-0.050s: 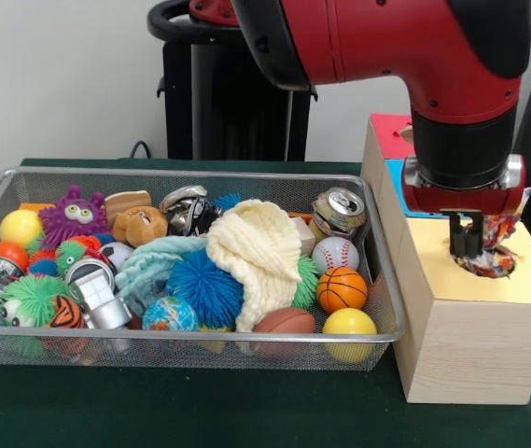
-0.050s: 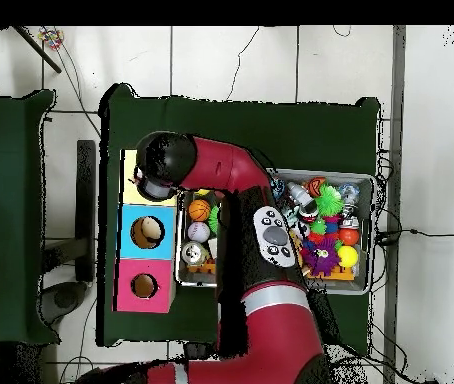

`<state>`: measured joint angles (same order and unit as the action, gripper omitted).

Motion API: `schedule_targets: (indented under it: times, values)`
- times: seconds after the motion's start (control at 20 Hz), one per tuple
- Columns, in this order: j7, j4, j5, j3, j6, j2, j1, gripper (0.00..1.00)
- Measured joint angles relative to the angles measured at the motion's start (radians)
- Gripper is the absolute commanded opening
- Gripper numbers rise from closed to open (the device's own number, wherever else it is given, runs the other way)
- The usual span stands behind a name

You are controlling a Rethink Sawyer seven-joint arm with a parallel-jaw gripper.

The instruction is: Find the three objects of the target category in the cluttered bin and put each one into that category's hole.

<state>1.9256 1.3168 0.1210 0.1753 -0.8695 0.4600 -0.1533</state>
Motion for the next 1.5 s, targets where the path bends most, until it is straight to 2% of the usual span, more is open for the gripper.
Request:
schedule_targets:
  times: [1.5]
  values:
    - [0.0, -0.003, -0.003, 0.015, -0.009, -0.014, -0.007, 0.0]
